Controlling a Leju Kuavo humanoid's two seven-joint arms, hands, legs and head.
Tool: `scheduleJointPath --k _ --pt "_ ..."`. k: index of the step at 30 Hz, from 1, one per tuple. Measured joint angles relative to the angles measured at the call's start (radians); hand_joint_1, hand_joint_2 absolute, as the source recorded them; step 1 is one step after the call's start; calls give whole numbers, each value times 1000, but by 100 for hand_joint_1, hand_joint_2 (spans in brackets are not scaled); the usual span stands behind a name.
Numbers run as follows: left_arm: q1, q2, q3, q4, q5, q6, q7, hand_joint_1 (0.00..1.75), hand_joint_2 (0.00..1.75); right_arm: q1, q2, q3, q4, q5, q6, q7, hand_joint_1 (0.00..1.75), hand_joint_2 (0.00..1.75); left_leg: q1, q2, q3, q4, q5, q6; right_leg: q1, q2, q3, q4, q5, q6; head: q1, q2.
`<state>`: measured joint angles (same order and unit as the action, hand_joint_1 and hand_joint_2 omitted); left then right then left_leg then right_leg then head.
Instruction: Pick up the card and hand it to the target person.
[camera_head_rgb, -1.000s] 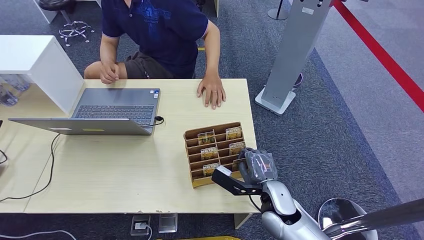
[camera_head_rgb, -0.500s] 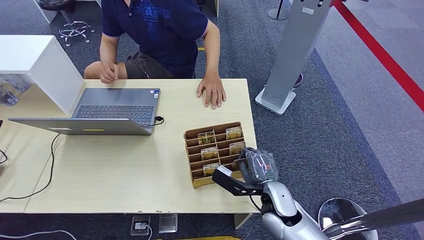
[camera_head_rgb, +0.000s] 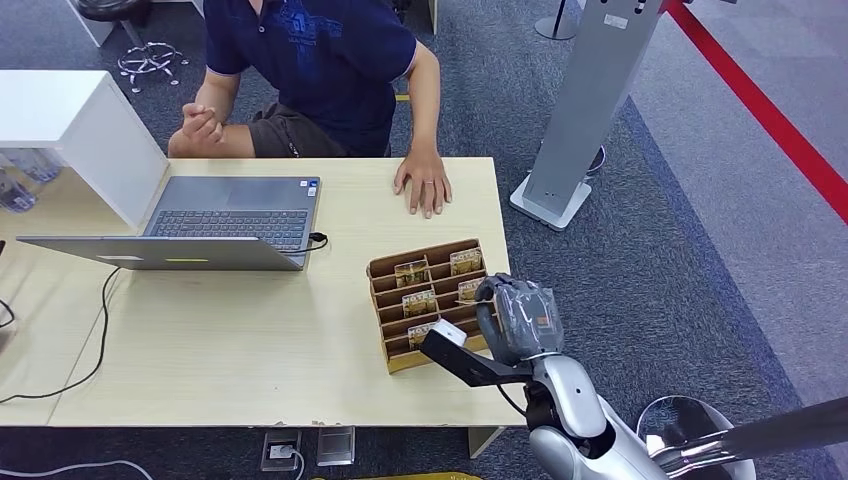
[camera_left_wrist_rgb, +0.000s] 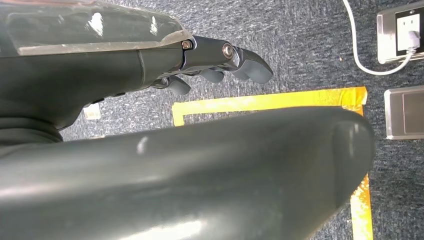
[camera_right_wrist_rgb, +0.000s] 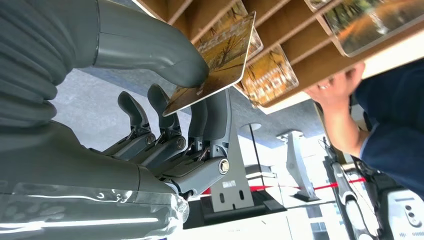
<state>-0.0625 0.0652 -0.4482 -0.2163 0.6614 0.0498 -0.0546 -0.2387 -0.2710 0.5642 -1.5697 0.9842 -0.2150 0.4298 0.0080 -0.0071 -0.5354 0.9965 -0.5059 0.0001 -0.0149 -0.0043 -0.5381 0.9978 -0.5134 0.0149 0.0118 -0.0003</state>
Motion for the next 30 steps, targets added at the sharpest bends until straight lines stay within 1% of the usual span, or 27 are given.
scheduleJointPath --k 4,9,12,15,21,26,30 --pt "0 0 -1 0 5 1 0 0 0 3 -6 0 -39 -3 -3 -2 143 175 0 0 0 0 0 0 0 0 0 0 0 0 0 0" --pt "0 0 -5 0 10 1 -2 0 0 1 -9 1 -77 -35 -35 -31 143 175 0 0 0 0 0 0 0 0 0 0 0 0 0 0" --pt "0 0 -8 0 10 1 -3 0 0 -21 -7 5 -81 -65 -62 -61 143 175 0 0 -1 0 0 0 0 0 0 0 0 0 0 0" --pt "-1 0 -15 0 7 0 -4 0 0 -64 8 15 -65 -94 -84 -98 143 175 0 0 -1 0 0 0 0 0 0 0 0 0 0 0" --pt "-4 0 -34 0 -8 -4 -6 0 0 -173 69 49 35 -139 -128 -160 143 175 0 0 -1 0 1 0 0 0 0 1 0 0 0 0" --pt "-12 -1 -54 0 -20 -5 -5 0 0 -270 133 81 156 -151 -136 -179 143 175 0 0 -2 0 1 0 0 0 0 1 0 0 0 0" --pt "-22 -1 -74 0 -24 -5 5 0 0 -354 195 111 280 -160 -140 -185 143 175 0 -1 -2 0 1 1 0 0 0 1 0 0 0 0"
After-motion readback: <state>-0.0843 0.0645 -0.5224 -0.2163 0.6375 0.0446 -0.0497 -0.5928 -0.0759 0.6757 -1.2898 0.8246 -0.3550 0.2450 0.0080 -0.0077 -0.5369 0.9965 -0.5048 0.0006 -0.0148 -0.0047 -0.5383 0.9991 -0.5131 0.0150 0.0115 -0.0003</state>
